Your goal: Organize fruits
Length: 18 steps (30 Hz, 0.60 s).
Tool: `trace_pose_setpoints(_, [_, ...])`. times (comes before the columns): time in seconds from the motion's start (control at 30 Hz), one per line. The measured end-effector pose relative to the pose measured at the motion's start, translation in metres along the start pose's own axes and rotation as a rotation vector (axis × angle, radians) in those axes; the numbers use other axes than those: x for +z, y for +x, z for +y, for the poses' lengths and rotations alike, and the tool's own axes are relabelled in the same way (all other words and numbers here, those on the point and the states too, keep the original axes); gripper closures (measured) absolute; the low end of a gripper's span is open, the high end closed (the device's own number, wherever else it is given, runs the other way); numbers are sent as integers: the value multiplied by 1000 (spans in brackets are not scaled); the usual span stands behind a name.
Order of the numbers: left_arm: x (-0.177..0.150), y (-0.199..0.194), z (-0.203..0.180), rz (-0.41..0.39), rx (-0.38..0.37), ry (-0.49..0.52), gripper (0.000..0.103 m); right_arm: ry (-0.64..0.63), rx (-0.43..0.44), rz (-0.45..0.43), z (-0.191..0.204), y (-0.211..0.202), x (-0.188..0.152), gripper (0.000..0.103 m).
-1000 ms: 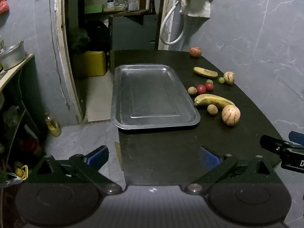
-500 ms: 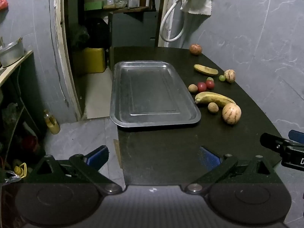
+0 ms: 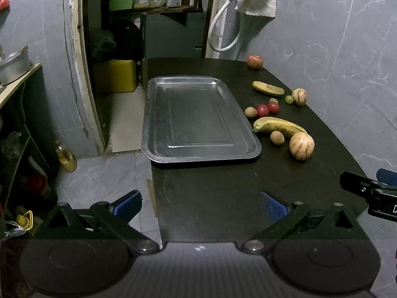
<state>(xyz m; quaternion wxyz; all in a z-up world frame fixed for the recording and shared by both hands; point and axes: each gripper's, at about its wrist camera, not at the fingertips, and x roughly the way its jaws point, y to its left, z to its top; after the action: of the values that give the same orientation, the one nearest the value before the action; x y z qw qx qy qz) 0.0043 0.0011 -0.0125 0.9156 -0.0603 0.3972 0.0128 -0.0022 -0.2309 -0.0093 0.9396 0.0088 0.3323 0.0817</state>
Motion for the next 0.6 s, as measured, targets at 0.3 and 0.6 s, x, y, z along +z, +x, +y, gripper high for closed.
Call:
trace_pose_setpoints(0.3, [1, 0, -3, 12, -4, -1, 1, 0, 0, 1, -3, 0, 0, 1])
trace_pose_setpoints(0.6, [2, -1, -5, 24, -5, -3, 1, 3, -1, 3, -8, 0, -1, 1])
